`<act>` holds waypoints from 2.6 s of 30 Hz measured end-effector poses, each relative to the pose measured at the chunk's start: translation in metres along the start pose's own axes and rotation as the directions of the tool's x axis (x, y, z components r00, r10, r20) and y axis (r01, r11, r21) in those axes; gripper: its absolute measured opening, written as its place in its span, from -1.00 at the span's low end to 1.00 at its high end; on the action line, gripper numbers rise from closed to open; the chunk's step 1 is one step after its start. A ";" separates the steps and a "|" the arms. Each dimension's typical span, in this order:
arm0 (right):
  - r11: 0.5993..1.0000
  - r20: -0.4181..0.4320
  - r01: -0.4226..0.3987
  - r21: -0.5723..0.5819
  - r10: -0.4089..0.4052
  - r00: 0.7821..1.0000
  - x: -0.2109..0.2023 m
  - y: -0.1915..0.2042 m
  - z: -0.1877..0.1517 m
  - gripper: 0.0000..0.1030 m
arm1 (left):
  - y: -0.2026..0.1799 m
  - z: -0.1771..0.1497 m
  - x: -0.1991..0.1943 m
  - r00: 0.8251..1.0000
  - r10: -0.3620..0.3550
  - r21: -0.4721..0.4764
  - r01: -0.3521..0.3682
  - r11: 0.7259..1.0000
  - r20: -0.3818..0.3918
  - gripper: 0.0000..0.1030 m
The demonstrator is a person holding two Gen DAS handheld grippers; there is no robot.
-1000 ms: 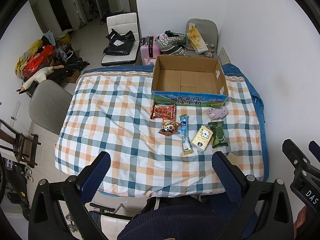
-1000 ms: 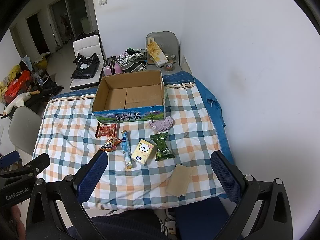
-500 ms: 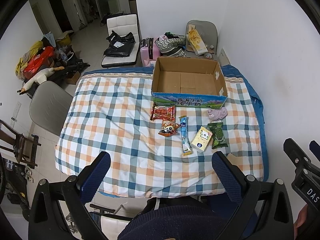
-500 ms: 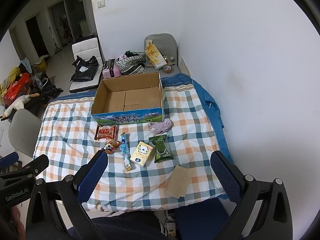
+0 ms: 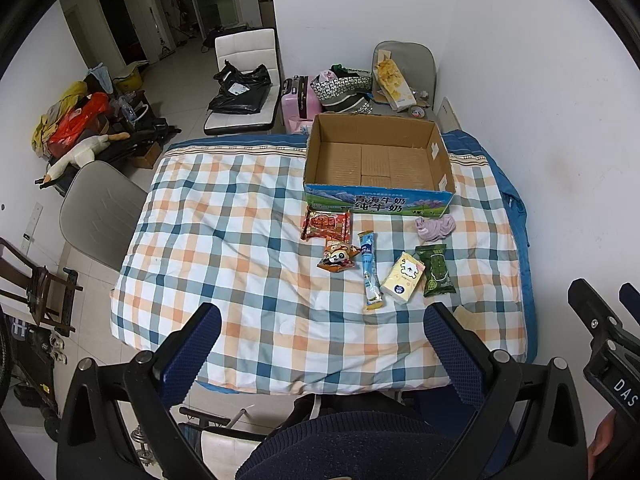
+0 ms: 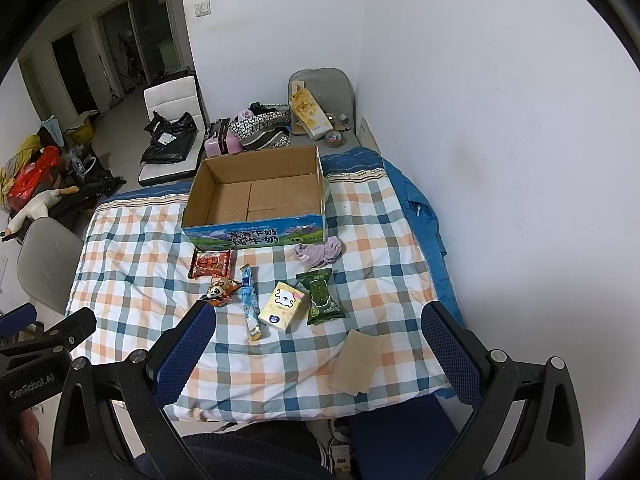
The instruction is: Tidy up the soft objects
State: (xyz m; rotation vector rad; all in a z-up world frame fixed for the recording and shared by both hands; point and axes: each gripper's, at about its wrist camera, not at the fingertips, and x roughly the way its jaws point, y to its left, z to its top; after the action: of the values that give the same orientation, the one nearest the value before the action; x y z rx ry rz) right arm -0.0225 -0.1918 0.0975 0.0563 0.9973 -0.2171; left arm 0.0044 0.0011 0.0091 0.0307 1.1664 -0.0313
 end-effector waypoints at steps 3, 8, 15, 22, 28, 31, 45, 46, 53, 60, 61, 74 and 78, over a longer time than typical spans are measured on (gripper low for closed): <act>1.000 0.001 -0.001 0.000 0.001 1.000 0.000 0.000 -0.001 1.00 | 0.000 0.005 -0.001 1.000 0.001 0.000 -0.001 1.000 0.001 1.00; 1.000 0.004 0.000 0.001 0.000 1.000 -0.001 0.000 -0.001 1.00 | 0.000 0.005 -0.001 1.000 0.000 0.001 0.000 1.000 0.003 1.00; 1.000 0.005 -0.001 0.003 0.001 1.000 -0.002 0.000 0.000 1.00 | 0.000 0.004 -0.001 1.000 0.000 -0.001 0.000 1.000 0.005 1.00; 0.999 -0.050 -0.011 0.050 0.014 0.999 0.039 -0.008 0.001 1.00 | -0.009 0.030 0.024 1.000 0.001 0.003 -0.001 1.000 -0.010 1.00; 0.992 -0.175 -0.017 0.122 0.039 0.984 0.135 -0.021 0.004 1.00 | -0.012 0.058 0.106 0.993 -0.041 -0.008 0.040 0.999 -0.110 1.00; 0.991 -0.241 -0.006 0.137 0.039 0.970 0.196 -0.028 0.002 1.00 | -0.017 0.065 0.152 0.985 -0.054 -0.009 0.054 0.999 -0.163 1.00; 0.995 -0.528 -0.044 0.094 0.088 0.845 0.453 -0.037 -0.043 0.93 | -0.082 0.047 0.345 0.909 -0.101 0.050 0.133 0.990 -0.405 1.00; 0.994 -0.540 -0.052 0.091 0.093 0.837 0.462 -0.035 -0.047 0.87 | -0.088 0.045 0.353 0.906 -0.090 0.066 0.129 0.989 -0.414 1.00; 0.974 -0.573 -0.073 0.212 0.185 0.798 0.495 -0.055 -0.059 -0.19 | -0.129 0.037 0.375 0.891 -0.094 0.149 0.177 0.973 -0.444 0.99; 0.966 -0.591 -0.059 0.252 0.202 0.781 0.499 -0.087 -0.075 -0.22 | -0.191 0.023 0.410 0.851 -0.083 0.239 0.238 0.942 -0.518 0.99; 0.962 -0.590 -0.062 0.267 0.214 0.779 0.505 -0.092 -0.079 -0.20 | -0.200 0.020 0.417 0.843 -0.073 0.249 0.239 0.938 -0.533 0.99; 0.962 -0.642 -0.081 0.260 0.235 0.730 0.540 -0.089 -0.091 -0.01 | -0.239 0.012 0.482 0.839 0.000 0.295 0.191 0.936 -0.544 0.17; 0.974 -0.665 -0.056 0.221 0.192 0.722 0.555 -0.073 -0.103 -0.02 | -0.229 0.015 0.477 0.858 -0.004 0.273 0.168 0.947 -0.514 0.16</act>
State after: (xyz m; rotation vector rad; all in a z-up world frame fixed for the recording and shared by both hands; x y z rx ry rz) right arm 0.1673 -0.3346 -0.4201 0.4024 1.7127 -0.1637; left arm 0.1969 -0.2326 -0.4253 0.2797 1.6865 -0.3047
